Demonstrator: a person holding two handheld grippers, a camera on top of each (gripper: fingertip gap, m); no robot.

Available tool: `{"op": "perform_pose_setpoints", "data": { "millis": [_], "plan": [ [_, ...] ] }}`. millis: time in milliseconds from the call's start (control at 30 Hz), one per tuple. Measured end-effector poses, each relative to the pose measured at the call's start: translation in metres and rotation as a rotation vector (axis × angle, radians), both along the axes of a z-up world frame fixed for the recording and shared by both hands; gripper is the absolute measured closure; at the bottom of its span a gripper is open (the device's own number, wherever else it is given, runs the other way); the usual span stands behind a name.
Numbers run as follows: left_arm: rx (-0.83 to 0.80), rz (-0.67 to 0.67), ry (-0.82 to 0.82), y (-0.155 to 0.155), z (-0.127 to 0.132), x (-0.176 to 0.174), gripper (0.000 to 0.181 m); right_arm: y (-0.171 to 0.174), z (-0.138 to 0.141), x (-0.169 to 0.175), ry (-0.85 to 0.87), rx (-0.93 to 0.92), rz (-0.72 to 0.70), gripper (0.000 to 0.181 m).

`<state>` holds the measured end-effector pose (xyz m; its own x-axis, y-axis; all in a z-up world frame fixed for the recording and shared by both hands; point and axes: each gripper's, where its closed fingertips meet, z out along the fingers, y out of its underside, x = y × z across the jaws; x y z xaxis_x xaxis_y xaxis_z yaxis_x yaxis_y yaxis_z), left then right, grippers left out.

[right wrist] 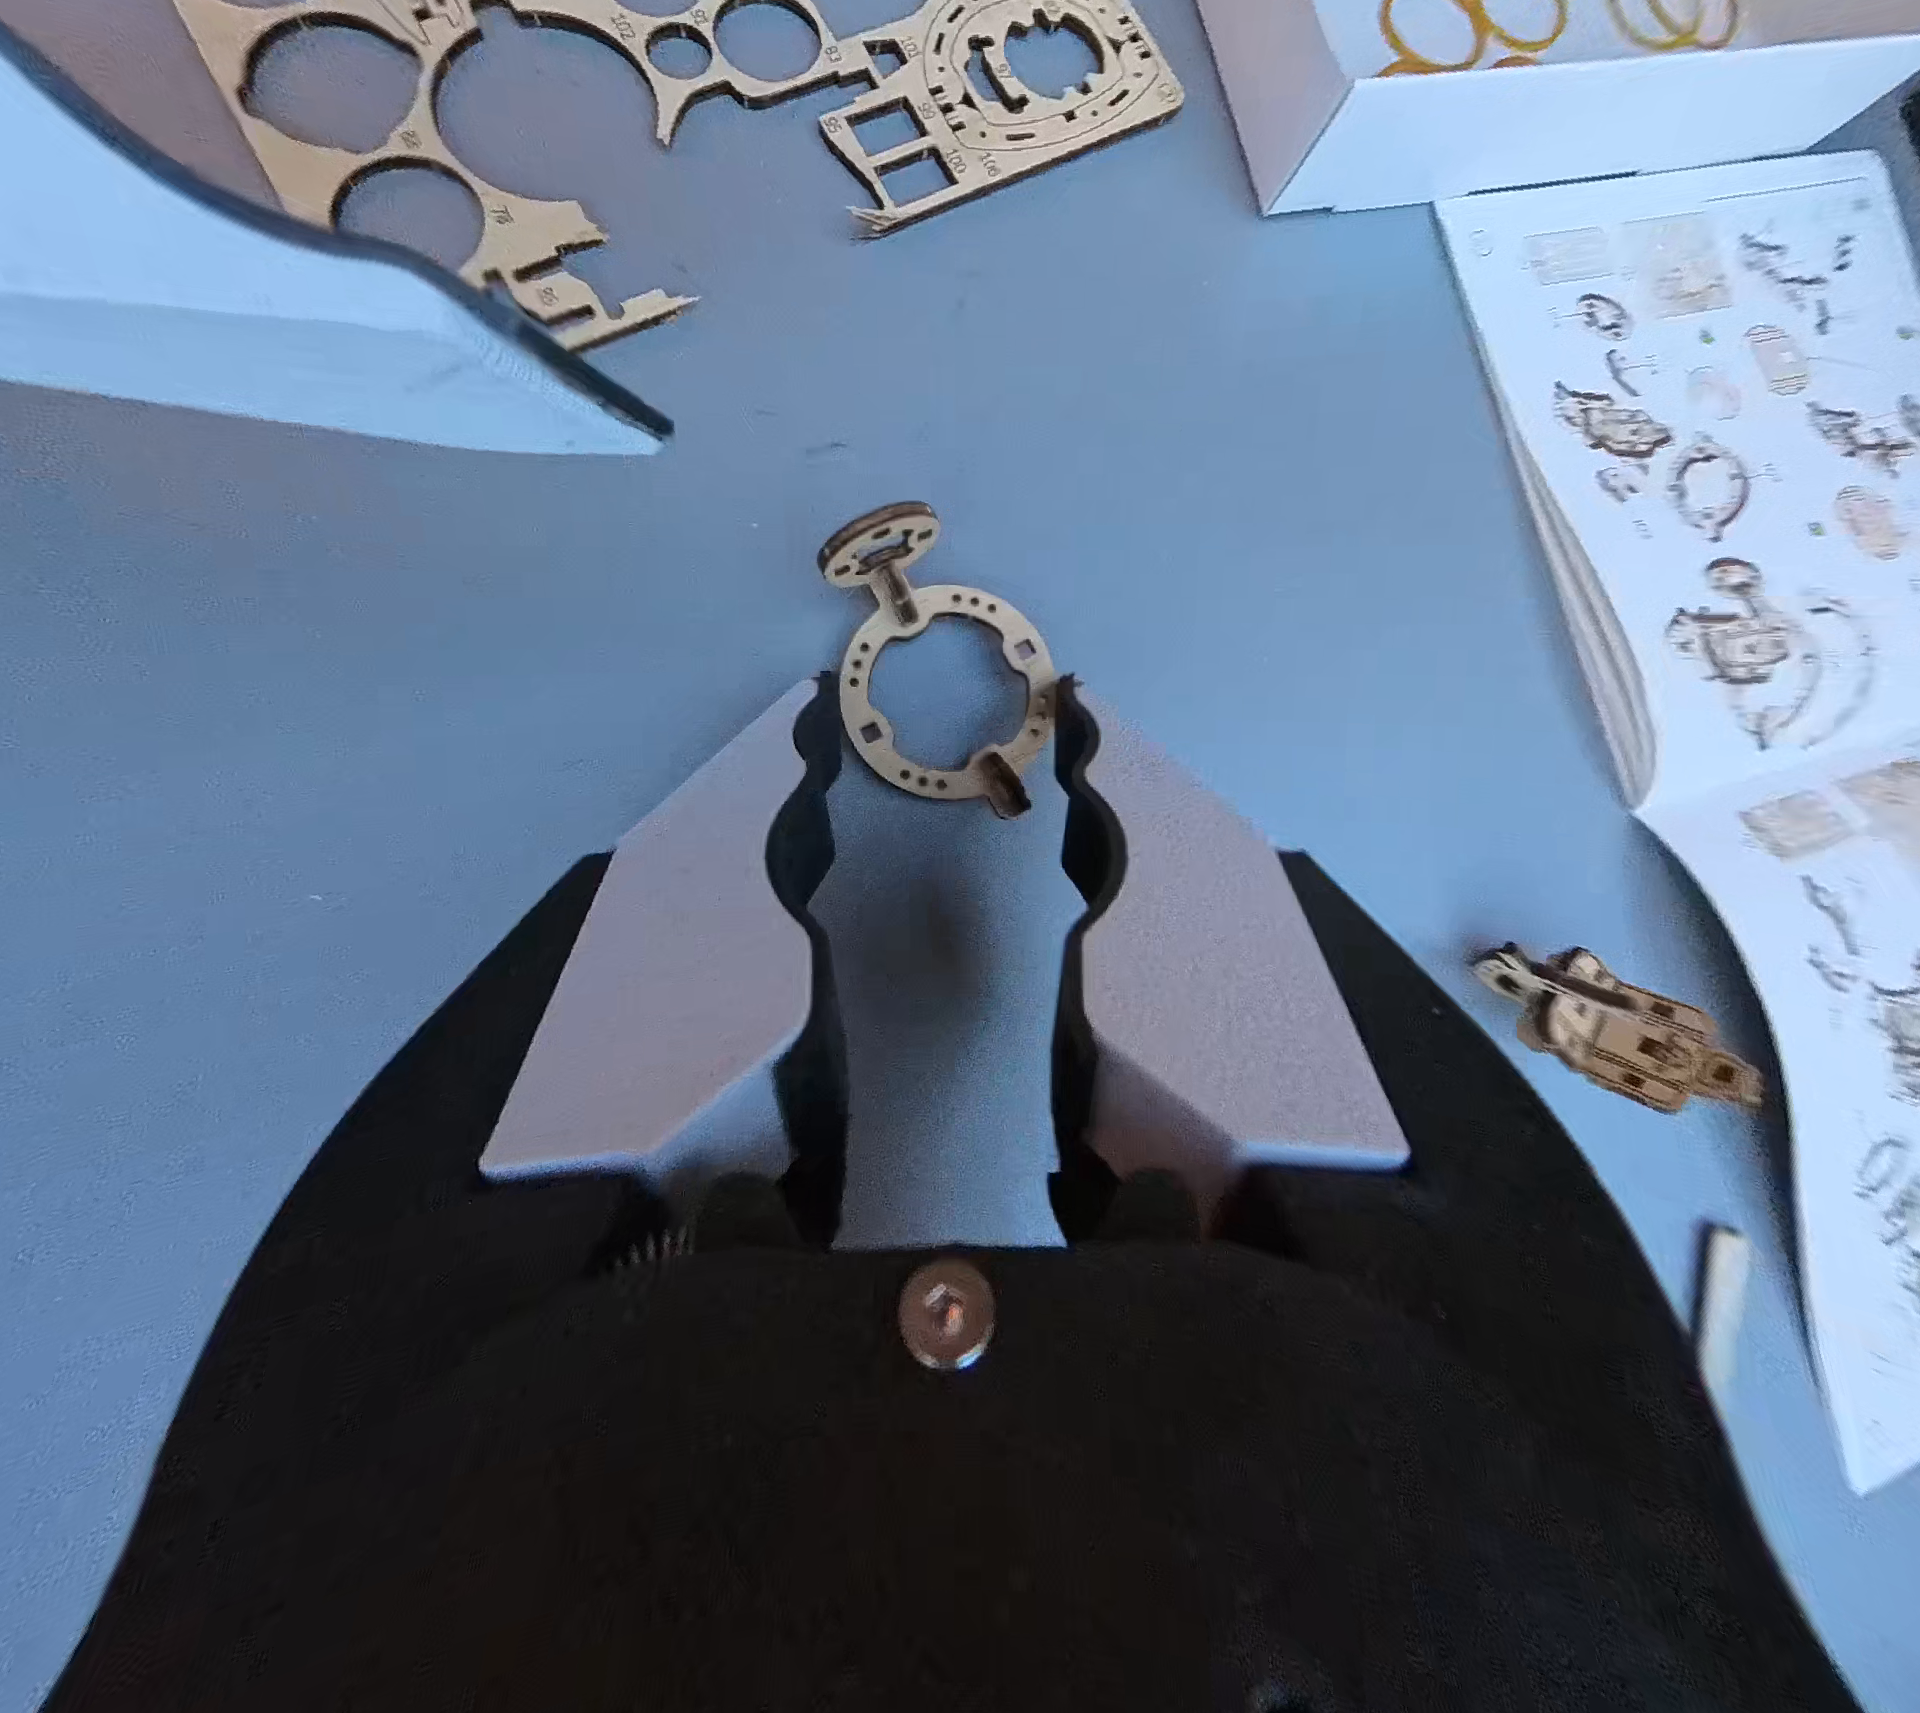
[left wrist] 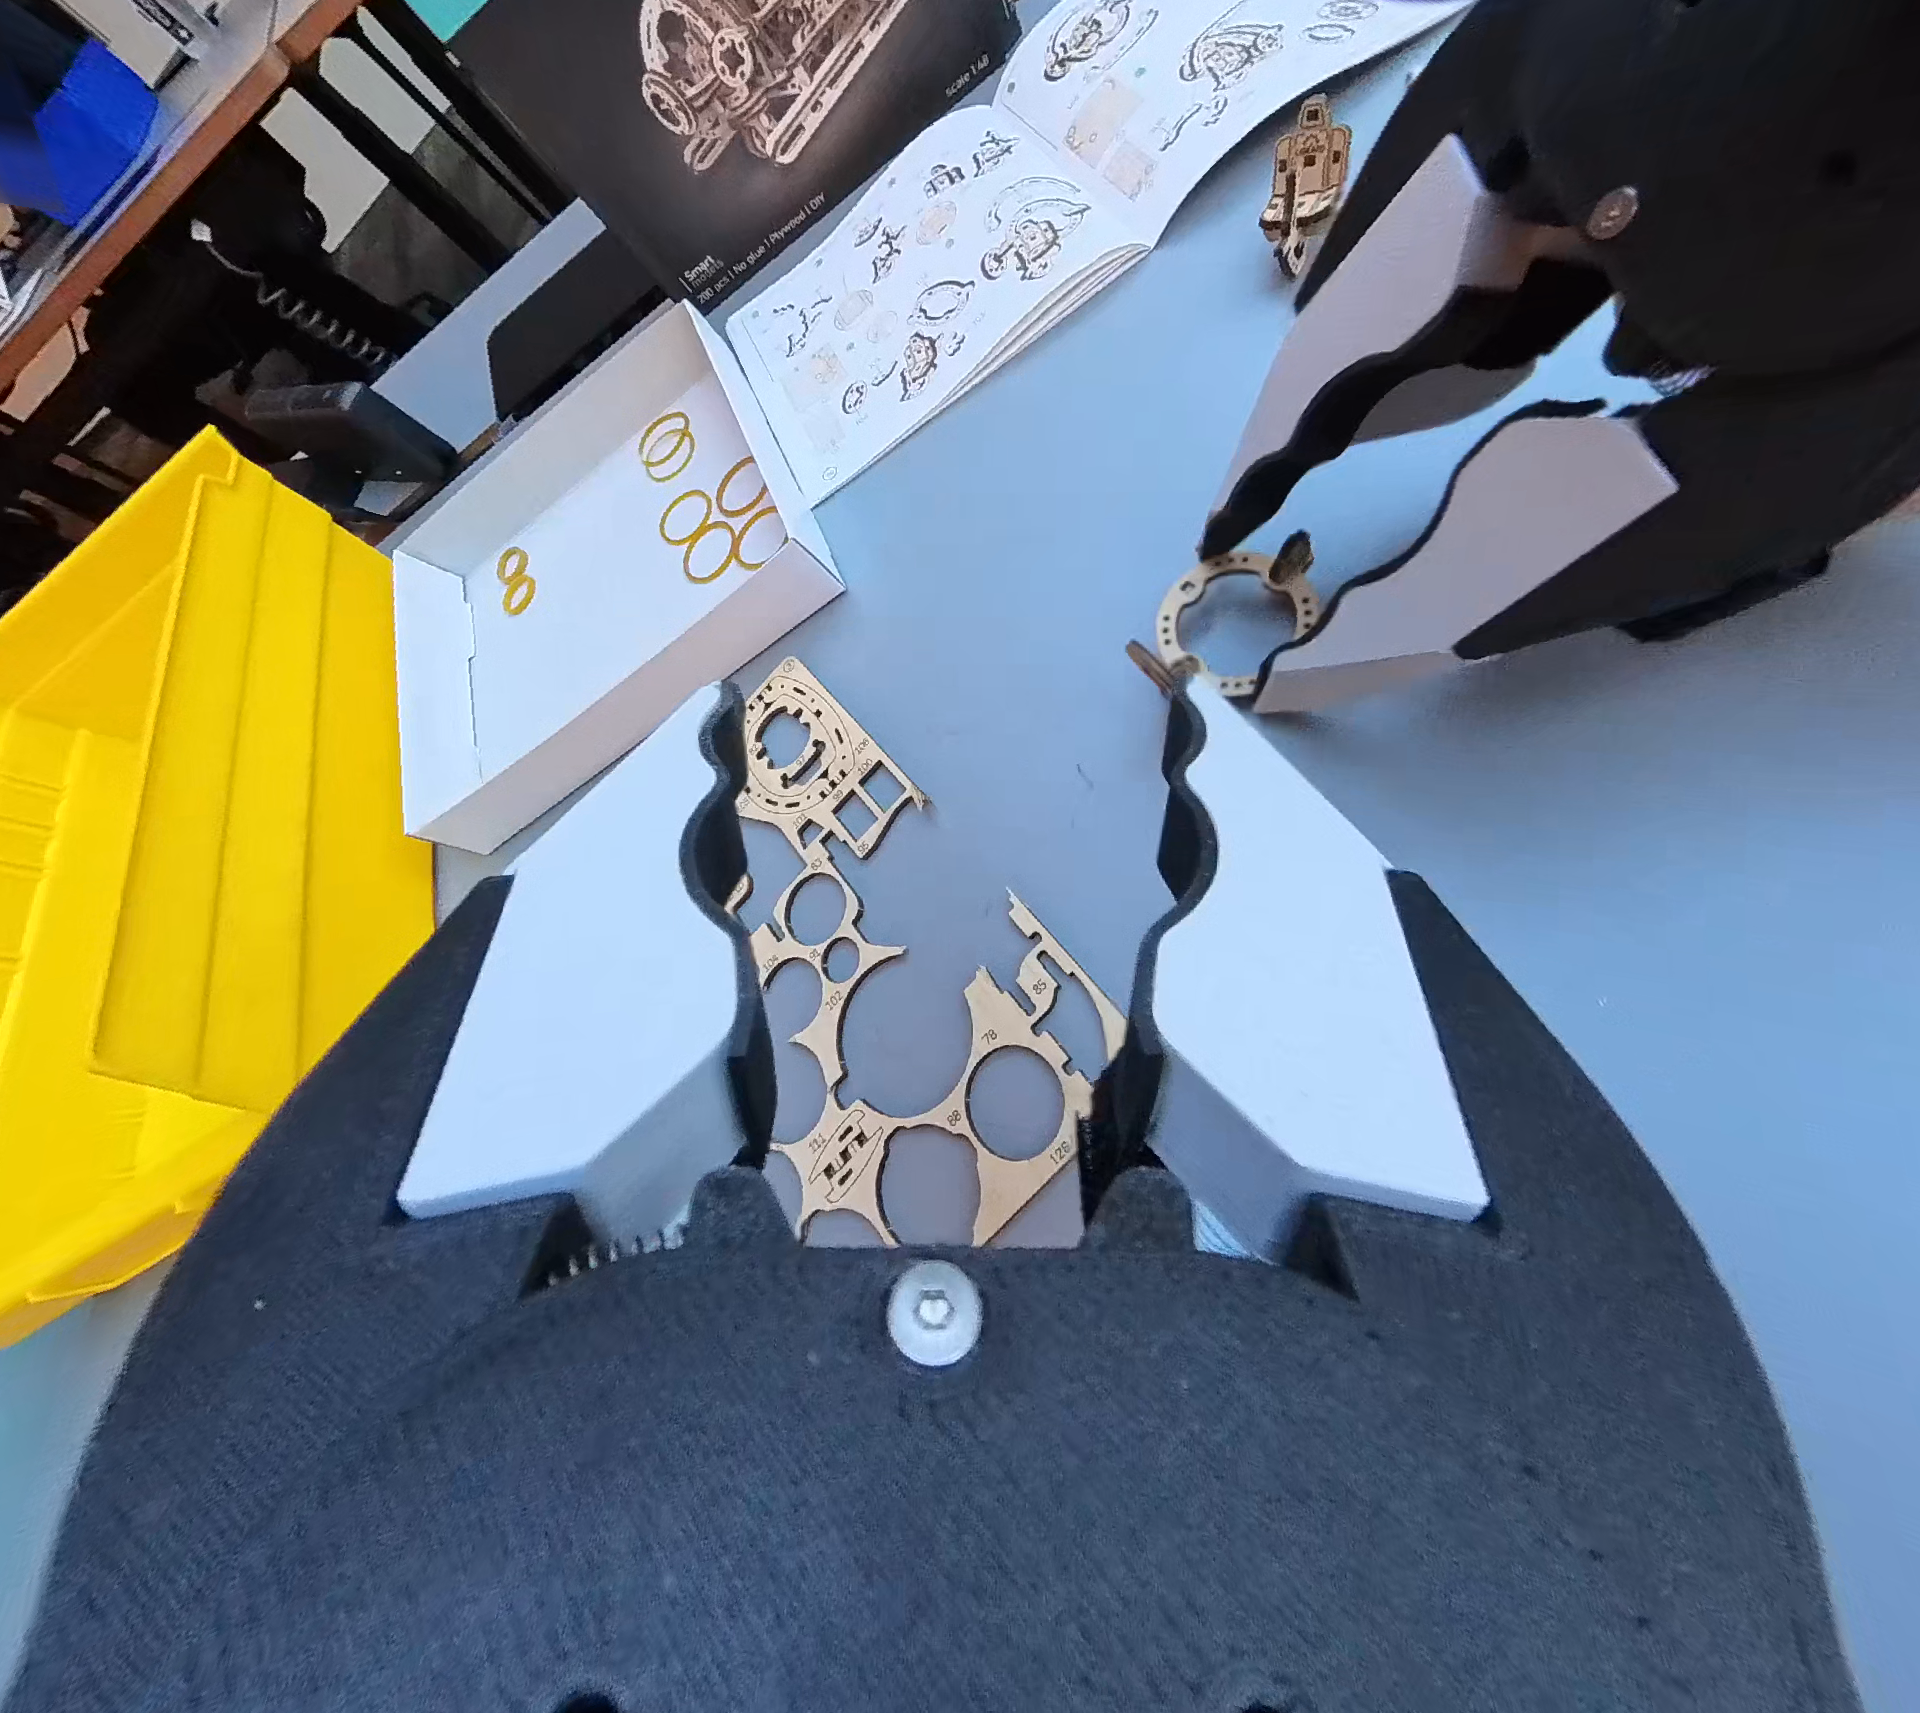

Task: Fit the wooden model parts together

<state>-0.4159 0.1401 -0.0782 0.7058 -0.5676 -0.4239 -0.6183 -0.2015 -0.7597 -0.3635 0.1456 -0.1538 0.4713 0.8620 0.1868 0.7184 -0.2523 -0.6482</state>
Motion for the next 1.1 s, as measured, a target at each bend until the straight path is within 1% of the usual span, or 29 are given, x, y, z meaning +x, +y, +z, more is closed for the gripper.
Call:
{"op": "perform_pose_setpoints", "data": {
  "millis": [33, 100, 167, 300, 467, 567, 800, 1000, 1100],
  "plan": [
    [-0.010, -0.010, -0.021, -0.002, 0.001, 0.002, 0.101, 0.004, 0.005, 0.005, -0.019, 0.072, -0.009, 0.141],
    [-0.073, -0.061, -0.109, -0.011, 0.001, 0.015, 0.100, 0.009, 0.020, 0.009, -0.030, 0.224, 0.004, 0.141],
    [-0.107, -0.103, -0.152, -0.017, 0.002, 0.026, 0.098, 0.006, 0.031, 0.004, 0.010, 0.295, 0.039, 0.141],
    [-0.061, -0.193, -0.052, -0.020, 0.002, 0.040, 0.092, 0.006, 0.036, 0.001, 0.055, 0.300, 0.052, 0.141],
    [-0.035, -0.251, -0.018, -0.026, 0.010, 0.061, 0.089, 0.003, 0.027, -0.001, 0.029, 0.296, 0.088, 0.141],
    [-0.022, -0.253, -0.008, -0.026, 0.012, 0.064, 0.089, 0.003, 0.024, 0.000, 0.027, 0.293, 0.091, 0.141],
    [-0.058, -0.249, -0.016, -0.028, 0.006, 0.063, 0.089, 0.003, 0.026, 0.001, 0.035, 0.290, 0.092, 0.141],
    [-0.076, -0.196, 0.011, -0.021, 0.001, 0.051, 0.090, 0.003, 0.028, 0.002, 0.025, 0.311, 0.094, 0.141],
    [-0.088, -0.199, 0.008, -0.022, -0.001, 0.050, 0.090, 0.005, 0.027, 0.005, 0.011, 0.312, 0.085, 0.141]
  ]
}}
